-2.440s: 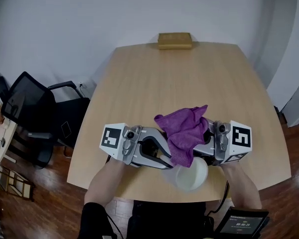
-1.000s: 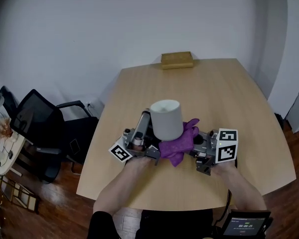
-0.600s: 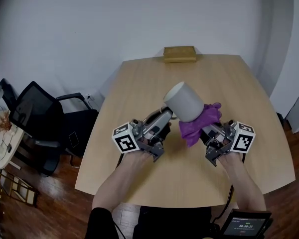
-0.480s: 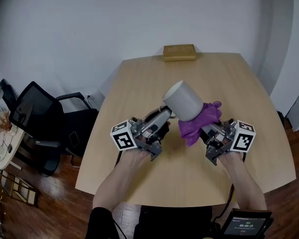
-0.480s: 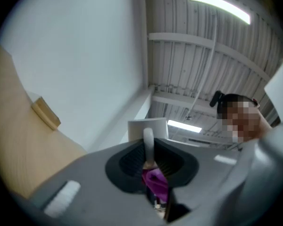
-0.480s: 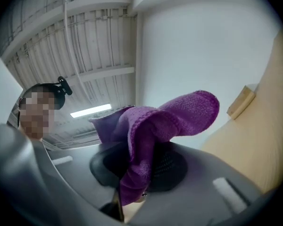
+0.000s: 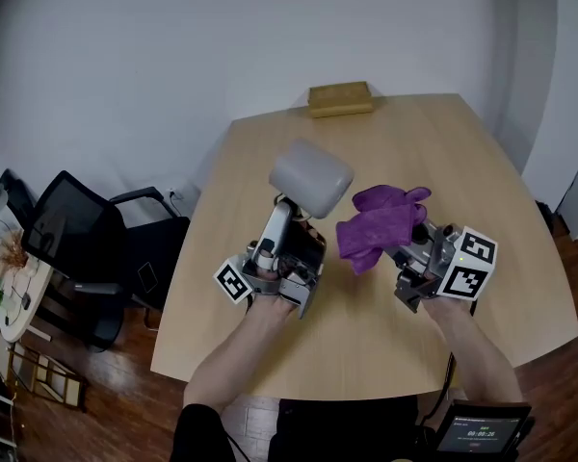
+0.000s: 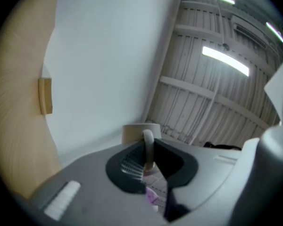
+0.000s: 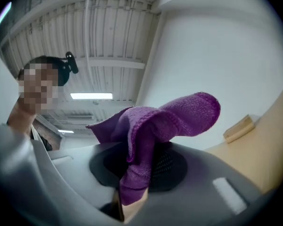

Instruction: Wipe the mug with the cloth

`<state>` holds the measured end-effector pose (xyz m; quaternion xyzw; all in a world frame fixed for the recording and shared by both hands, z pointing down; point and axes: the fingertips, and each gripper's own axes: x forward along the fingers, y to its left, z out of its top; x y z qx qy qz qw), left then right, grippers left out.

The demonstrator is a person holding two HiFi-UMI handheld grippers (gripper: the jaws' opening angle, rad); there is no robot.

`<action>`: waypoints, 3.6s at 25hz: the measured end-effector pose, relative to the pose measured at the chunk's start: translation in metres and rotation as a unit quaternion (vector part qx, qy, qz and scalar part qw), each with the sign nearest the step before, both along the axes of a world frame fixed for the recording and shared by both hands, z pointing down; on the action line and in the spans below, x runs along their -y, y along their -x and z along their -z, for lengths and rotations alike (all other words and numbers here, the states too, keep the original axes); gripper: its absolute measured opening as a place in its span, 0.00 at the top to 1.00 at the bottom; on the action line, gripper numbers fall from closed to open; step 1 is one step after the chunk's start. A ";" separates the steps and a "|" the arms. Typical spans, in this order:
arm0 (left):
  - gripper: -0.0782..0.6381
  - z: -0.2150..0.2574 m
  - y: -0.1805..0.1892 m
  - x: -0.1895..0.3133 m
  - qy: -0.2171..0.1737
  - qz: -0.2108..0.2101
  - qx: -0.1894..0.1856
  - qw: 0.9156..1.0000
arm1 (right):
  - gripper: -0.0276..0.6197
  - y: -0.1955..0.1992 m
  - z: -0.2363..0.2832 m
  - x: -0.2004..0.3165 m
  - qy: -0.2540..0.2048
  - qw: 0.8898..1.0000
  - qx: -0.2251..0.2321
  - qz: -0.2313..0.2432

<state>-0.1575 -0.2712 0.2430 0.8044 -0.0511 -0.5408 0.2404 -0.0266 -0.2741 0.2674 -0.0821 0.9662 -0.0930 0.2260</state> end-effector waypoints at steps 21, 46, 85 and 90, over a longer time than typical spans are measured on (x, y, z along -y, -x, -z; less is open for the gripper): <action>0.81 -0.007 -0.027 -0.014 -0.011 -0.062 0.001 0.998 | 0.85 -0.026 0.014 0.017 -0.141 0.961 -0.098 -0.219; 0.81 0.003 -0.010 -0.023 -0.053 -0.042 -0.021 0.998 | 0.85 0.009 0.036 -0.063 -0.241 0.965 -0.060 -0.081; 0.81 -0.005 -0.019 -0.024 -0.073 -0.035 0.016 0.997 | 0.84 -0.008 -0.014 0.027 -0.056 0.979 -0.107 -0.162; 0.81 -0.006 -0.012 -0.019 -0.063 -0.023 0.009 0.998 | 0.84 0.002 0.029 -0.038 -0.218 0.969 -0.063 -0.101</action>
